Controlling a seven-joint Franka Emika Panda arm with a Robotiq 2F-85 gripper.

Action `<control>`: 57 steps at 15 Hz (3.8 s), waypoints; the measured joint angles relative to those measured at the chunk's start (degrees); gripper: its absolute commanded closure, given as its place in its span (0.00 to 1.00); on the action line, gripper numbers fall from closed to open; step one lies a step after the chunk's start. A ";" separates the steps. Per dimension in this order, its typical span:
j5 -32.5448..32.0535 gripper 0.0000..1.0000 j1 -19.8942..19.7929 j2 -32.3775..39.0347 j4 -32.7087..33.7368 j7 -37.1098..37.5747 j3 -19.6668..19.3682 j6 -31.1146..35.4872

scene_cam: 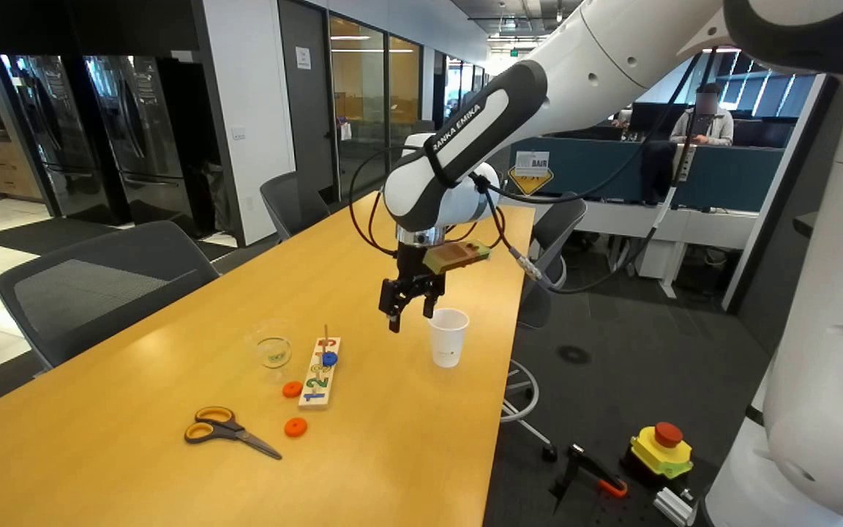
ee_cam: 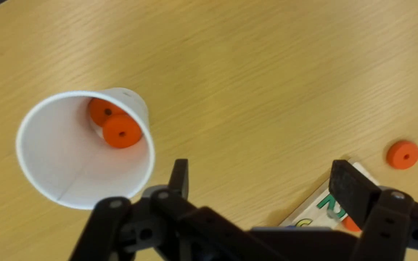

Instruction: Put two round orange blocks in the white cup then put the blue round block in the clear cup, then put the last two round orange blocks

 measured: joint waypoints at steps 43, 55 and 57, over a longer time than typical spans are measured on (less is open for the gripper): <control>-10.94 0.00 0.86 34.99 35.78 -30.22 7.48 -1.09; -10.94 0.25 0.72 38.83 40.70 -31.22 7.47 -2.28; -10.95 0.32 0.72 39.31 41.48 -31.27 7.48 -2.31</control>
